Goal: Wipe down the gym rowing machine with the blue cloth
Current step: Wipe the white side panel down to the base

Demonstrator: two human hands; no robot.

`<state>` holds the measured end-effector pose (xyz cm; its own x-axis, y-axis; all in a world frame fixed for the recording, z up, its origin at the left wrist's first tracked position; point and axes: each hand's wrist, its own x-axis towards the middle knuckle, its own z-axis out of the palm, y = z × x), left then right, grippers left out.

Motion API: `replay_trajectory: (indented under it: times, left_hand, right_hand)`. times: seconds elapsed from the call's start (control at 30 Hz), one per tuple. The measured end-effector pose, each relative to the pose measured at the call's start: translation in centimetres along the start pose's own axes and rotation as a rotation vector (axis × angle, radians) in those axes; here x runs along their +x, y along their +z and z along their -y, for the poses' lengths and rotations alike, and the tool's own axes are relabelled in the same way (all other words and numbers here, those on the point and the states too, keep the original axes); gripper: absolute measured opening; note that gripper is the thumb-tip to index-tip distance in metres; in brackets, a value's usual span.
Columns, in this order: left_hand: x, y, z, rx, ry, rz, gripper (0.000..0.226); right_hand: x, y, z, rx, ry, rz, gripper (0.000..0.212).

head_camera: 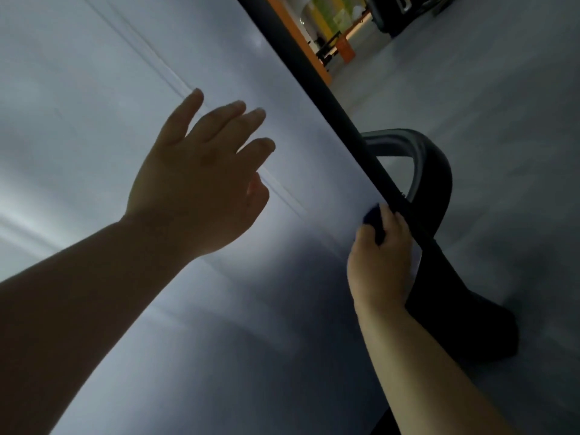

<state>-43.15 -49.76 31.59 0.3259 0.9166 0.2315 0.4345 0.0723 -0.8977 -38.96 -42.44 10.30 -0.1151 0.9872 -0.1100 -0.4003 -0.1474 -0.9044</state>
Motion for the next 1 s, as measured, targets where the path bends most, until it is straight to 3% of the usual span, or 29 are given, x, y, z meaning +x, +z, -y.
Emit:
replay_trajectory:
  times: [0.1, 0.2, 0.27, 0.33, 0.43, 0.5, 0.7, 0.77, 0.9, 1.0]
  left_hand:
    - [0.0, 0.1, -0.1, -0.008, -0.012, 0.005, 0.042]
    - [0.0, 0.3, -0.3, -0.01, -0.021, -0.004, 0.041]
    - [0.0, 0.3, -0.3, -0.011, -0.022, -0.01, 0.04]
    - [0.0, 0.3, -0.3, -0.009, -0.018, -0.017, 0.04]
    - [0.0, 0.3, -0.3, -0.02, -0.004, -0.024, 0.04]
    - [0.0, 0.3, -0.2, -0.022, 0.009, -0.015, 0.039]
    - [0.0, 0.1, -0.3, -0.01, 0.025, 0.031, 0.039]
    - [0.0, 0.1, -0.4, -0.002, 0.023, 0.048, 0.038]
    - [0.1, 0.0, -0.6, -0.004, 0.016, 0.062, 0.037]
    - [-0.2, -0.3, -0.4, -0.04, 0.034, 0.053, 0.037]
  right_hand:
    - [2.2, 1.5, 5.2, 0.09, -0.238, 0.188, 0.056]
    - [3.3, 0.9, 5.9, 0.132, -0.377, 0.344, 0.047]
    - [3.7, -0.5, 2.8, 0.139, -0.293, 0.237, 0.048]
    - [3.3, -2.1, -0.9, 0.144, -0.092, 0.087, 0.048]
    - [2.8, -2.6, -2.6, 0.093, 0.064, 0.009, 0.044]
    - [4.3, -1.3, -0.5, 0.117, 0.041, 0.05, 0.04]
    - [7.2, 1.0, 8.2, 0.228, -0.203, 0.387, 0.029]
    - [6.5, 0.7, 5.8, 0.192, -0.224, 0.32, 0.026]
    - [4.8, -1.9, -1.6, 0.056, 0.027, 0.015, 0.042]
    - [3.4, -1.8, -1.5, -0.011, 0.079, -0.036, 0.046]
